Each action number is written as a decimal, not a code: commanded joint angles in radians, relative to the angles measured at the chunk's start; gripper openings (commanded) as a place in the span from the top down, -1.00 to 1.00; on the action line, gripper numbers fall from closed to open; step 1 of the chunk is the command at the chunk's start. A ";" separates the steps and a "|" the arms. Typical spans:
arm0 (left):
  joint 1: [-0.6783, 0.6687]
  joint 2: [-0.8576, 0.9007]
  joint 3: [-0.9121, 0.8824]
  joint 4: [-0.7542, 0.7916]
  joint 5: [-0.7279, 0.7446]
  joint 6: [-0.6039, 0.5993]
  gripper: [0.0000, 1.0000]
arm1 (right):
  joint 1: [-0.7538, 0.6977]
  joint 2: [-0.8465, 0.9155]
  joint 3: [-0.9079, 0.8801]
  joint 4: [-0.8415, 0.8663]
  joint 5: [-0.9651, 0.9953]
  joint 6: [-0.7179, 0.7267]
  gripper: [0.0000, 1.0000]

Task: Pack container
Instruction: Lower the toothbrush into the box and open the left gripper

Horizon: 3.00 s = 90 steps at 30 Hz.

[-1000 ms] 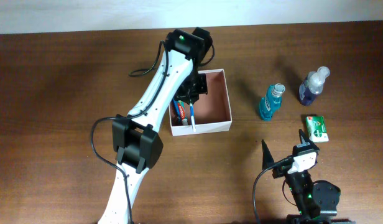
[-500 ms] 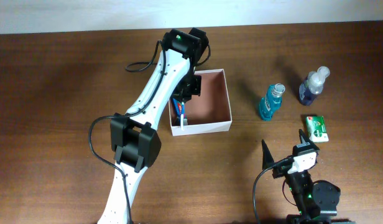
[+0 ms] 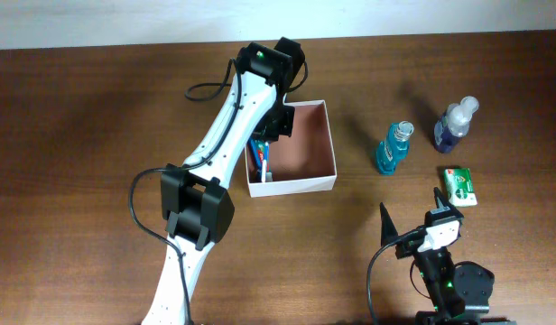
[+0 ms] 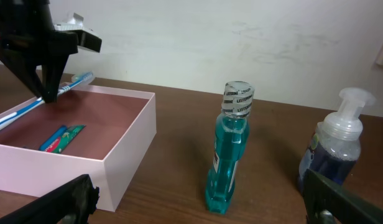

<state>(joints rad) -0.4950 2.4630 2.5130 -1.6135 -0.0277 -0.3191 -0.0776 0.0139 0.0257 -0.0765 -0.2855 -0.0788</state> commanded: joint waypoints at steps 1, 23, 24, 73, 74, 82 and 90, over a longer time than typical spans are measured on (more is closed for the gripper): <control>0.008 -0.034 -0.008 0.016 -0.029 0.032 0.96 | 0.004 -0.008 -0.010 0.002 0.008 0.004 -0.97; 0.008 -0.034 -0.010 0.012 -0.039 0.094 0.96 | 0.004 -0.008 -0.010 0.002 0.008 0.004 -0.97; 0.008 -0.034 -0.013 0.016 -0.042 0.094 0.96 | 0.004 -0.008 -0.010 0.002 0.008 0.004 -0.97; 0.007 -0.034 -0.223 0.105 -0.041 0.108 0.83 | 0.004 -0.008 -0.010 0.002 0.008 0.004 -0.97; 0.007 -0.034 -0.223 0.105 -0.041 0.108 0.71 | 0.004 -0.008 -0.010 0.002 0.008 0.005 -0.97; 0.007 -0.034 -0.223 0.109 -0.041 0.108 0.58 | 0.004 -0.008 -0.010 0.002 0.008 0.004 -0.97; 0.007 -0.034 -0.204 0.117 -0.041 0.113 0.55 | 0.004 -0.008 -0.010 0.002 0.008 0.004 -0.97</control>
<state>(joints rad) -0.4950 2.4626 2.2959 -1.5009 -0.0608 -0.2199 -0.0776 0.0139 0.0257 -0.0765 -0.2855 -0.0784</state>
